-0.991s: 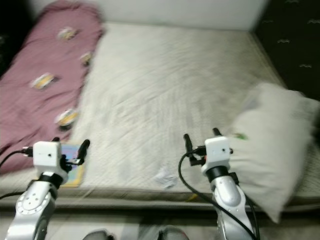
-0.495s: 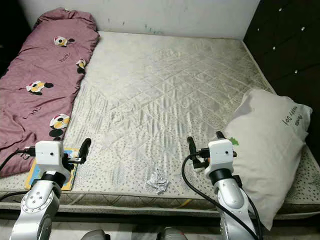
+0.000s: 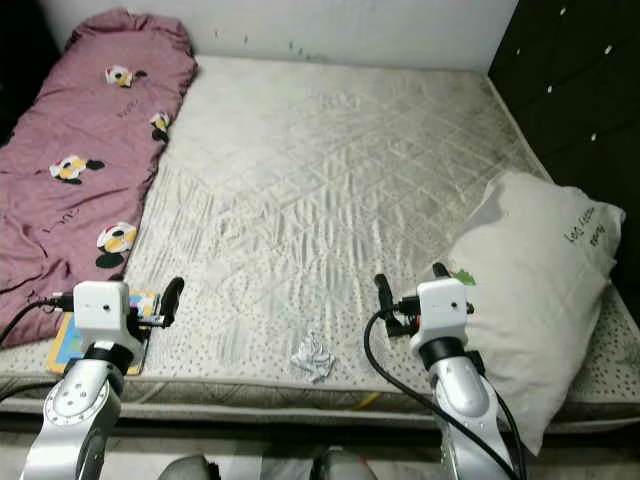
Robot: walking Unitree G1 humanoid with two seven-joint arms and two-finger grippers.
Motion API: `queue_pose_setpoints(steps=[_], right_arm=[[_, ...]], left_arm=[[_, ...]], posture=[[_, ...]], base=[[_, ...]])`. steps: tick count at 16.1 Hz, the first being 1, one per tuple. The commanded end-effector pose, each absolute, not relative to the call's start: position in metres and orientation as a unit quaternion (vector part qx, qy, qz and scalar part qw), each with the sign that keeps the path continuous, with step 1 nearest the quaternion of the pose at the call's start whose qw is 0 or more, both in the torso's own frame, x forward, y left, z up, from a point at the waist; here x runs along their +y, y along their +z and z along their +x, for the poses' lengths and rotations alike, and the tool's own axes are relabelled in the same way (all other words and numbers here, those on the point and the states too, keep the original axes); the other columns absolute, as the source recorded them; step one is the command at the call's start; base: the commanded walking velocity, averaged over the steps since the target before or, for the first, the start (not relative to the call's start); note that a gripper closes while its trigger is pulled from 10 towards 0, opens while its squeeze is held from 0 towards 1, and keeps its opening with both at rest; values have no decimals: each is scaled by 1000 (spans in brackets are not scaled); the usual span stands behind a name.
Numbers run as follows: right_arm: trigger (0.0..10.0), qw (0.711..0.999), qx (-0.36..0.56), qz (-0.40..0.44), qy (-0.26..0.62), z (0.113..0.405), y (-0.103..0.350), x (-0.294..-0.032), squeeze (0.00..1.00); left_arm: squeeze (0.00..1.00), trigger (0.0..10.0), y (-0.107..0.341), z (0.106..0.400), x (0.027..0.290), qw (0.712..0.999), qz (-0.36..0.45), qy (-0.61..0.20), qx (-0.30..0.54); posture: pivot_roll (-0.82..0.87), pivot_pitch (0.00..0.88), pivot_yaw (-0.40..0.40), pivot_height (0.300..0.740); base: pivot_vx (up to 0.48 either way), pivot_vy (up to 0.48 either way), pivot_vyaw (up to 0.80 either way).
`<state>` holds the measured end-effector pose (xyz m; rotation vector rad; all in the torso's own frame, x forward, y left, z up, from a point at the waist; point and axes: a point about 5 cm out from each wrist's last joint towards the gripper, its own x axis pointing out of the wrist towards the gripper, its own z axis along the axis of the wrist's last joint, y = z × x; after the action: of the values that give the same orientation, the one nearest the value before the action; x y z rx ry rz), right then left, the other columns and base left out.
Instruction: Clean up the room
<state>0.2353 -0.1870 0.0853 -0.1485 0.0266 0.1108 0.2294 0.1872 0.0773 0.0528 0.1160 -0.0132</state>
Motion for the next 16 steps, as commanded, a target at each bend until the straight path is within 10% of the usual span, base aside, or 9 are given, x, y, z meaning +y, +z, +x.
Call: queue_pose_setpoints(steps=[1, 6, 16], right_arm=[[10000, 996, 9, -73, 54, 235, 89, -189, 0], [10000, 996, 9, -72, 56, 234, 88, -189, 0], [10000, 997, 14, -58, 55, 238, 90, -189, 0]], left_arm=[[0, 10000, 79, 229, 188, 998, 28, -5, 58], [0, 10000, 79, 229, 188, 998, 30, -4, 57], [0, 10000, 87, 235, 189, 998, 22, 22, 54]], posture=[[-35, 100, -48, 676], [-35, 98, -51, 608], [-37, 113, -56, 603]], base=[[0, 0, 0], [0, 0, 0], [0, 0, 0]])
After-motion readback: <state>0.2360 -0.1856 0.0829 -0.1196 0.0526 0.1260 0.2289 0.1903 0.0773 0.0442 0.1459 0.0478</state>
